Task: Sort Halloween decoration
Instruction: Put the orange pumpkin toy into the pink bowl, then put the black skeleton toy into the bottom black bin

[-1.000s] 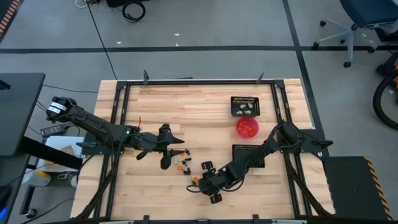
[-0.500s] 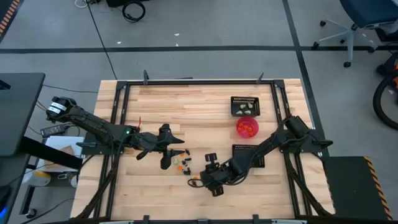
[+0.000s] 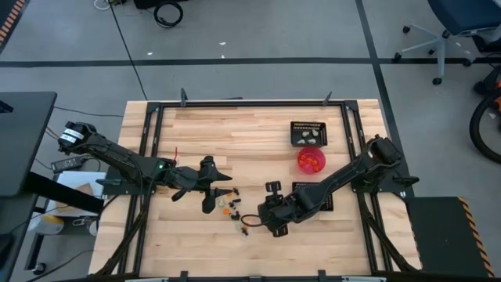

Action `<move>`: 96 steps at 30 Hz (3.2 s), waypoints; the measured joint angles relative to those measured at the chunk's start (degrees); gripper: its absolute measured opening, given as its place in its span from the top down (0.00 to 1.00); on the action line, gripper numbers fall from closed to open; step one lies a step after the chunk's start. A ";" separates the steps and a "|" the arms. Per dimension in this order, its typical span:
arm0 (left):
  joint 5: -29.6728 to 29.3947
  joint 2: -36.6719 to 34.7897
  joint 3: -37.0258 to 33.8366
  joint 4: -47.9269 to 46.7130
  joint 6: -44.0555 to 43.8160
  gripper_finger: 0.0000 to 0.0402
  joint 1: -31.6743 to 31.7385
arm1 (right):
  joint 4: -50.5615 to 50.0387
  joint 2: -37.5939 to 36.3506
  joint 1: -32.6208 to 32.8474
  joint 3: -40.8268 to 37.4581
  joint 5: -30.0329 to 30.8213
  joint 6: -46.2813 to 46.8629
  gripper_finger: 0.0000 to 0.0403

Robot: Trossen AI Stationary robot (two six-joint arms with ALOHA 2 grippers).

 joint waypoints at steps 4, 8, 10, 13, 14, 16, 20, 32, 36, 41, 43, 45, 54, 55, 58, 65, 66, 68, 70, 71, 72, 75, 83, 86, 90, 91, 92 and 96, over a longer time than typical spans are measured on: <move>0.00 0.00 0.01 0.00 0.00 0.52 0.00 | -1.65 -1.14 -0.12 0.00 1.50 0.00 0.72; 0.00 0.00 0.00 -0.01 0.01 0.52 0.00 | -3.73 -2.00 -0.38 0.00 1.61 0.18 0.72; 0.01 0.00 0.01 0.00 0.00 0.52 0.00 | -5.27 -2.32 -0.53 0.00 2.36 0.50 0.72; 0.01 0.00 0.01 0.01 0.01 0.52 0.00 | -8.19 -3.28 -0.83 0.02 3.41 1.31 0.72; 0.01 0.00 -0.01 0.01 0.01 0.52 0.00 | -9.37 -3.55 -0.98 0.03 4.12 1.73 0.72; 0.01 0.00 0.01 0.01 0.01 0.52 0.00 | -12.18 -4.00 -1.18 0.04 5.29 2.75 0.72; 0.01 0.00 0.01 0.02 0.01 0.52 0.00 | -18.51 -4.76 -1.85 0.04 8.55 5.81 0.72; 0.00 0.00 0.01 0.03 -0.01 0.52 0.00 | -36.34 -4.77 -4.74 0.04 14.35 18.00 0.72; 0.01 0.00 0.01 0.03 -0.01 0.52 -0.02 | -40.75 -4.77 -5.97 -0.80 15.01 20.84 0.72; 0.01 0.00 -0.01 0.03 -0.01 0.52 -0.02 | -41.51 -4.77 -8.34 -4.82 14.66 21.64 0.72; -0.01 0.00 0.01 0.03 -0.01 0.52 -0.02 | -41.43 -4.77 -9.69 -6.66 14.49 22.07 0.72; 0.01 0.00 0.01 0.03 -0.01 0.52 -0.02 | -41.36 -4.77 -11.15 -8.48 14.47 22.87 0.72; -0.01 0.00 0.01 0.05 -0.01 0.52 -0.02 | -39.76 -4.77 -18.10 -13.43 13.22 23.27 0.72; 0.01 0.00 0.01 0.05 -0.01 0.52 -0.02 | -39.42 -4.75 -18.74 -13.71 13.00 22.94 0.72; 0.01 0.00 0.01 0.04 -0.01 0.52 -0.02 | -38.09 -4.75 -20.26 -14.24 12.36 20.95 0.72; 0.01 0.00 0.01 0.03 -0.01 0.52 -0.02 | -34.20 -4.75 -23.68 -15.36 8.74 17.27 0.72; 0.00 0.00 0.01 0.03 -0.01 0.52 -0.02 | -33.79 -4.75 -24.13 -15.66 8.18 17.23 0.72; -0.01 0.00 0.01 0.03 -0.01 0.52 -0.02 | -33.20 -4.75 -25.04 -16.42 6.95 17.31 0.72; -0.01 0.00 0.01 0.03 -0.01 0.52 -0.02 | -32.27 -4.75 -25.79 -17.22 6.22 17.31 0.71; 0.00 0.00 0.01 0.03 -0.01 0.52 -0.02 | -31.90 -4.73 -26.10 -17.59 6.00 17.31 0.71; -0.01 0.00 0.01 0.03 -0.01 0.52 -0.02 | -31.54 -4.73 -26.42 -17.90 5.92 17.31 0.71; 0.01 0.00 0.01 0.05 -0.01 0.52 -0.02 | -30.48 -4.73 -26.95 -18.39 5.59 17.29 0.69; 0.01 0.00 0.01 0.03 -0.01 0.52 -0.02 | -29.99 -4.70 -27.16 -18.45 4.83 16.70 0.63; 0.00 0.00 0.01 0.03 -0.01 0.52 -0.02 | -30.13 -4.70 -27.18 -18.45 4.16 16.42 0.63; 0.01 0.00 0.01 0.03 -0.01 0.52 -0.02 | -32.89 -4.70 -27.06 -16.96 4.05 17.19 0.63; 0.01 0.00 -0.01 0.03 -0.01 0.52 -0.02 | -33.53 -4.70 -26.83 -16.22 4.11 17.62 0.63; 0.01 0.00 0.01 0.03 -0.01 0.52 -0.02 | -34.05 -4.70 -26.44 -15.43 4.09 17.84 0.63; 0.01 0.00 0.01 0.03 -0.01 0.52 -0.02 | -33.85 -4.70 -24.01 -11.37 4.22 17.94 0.63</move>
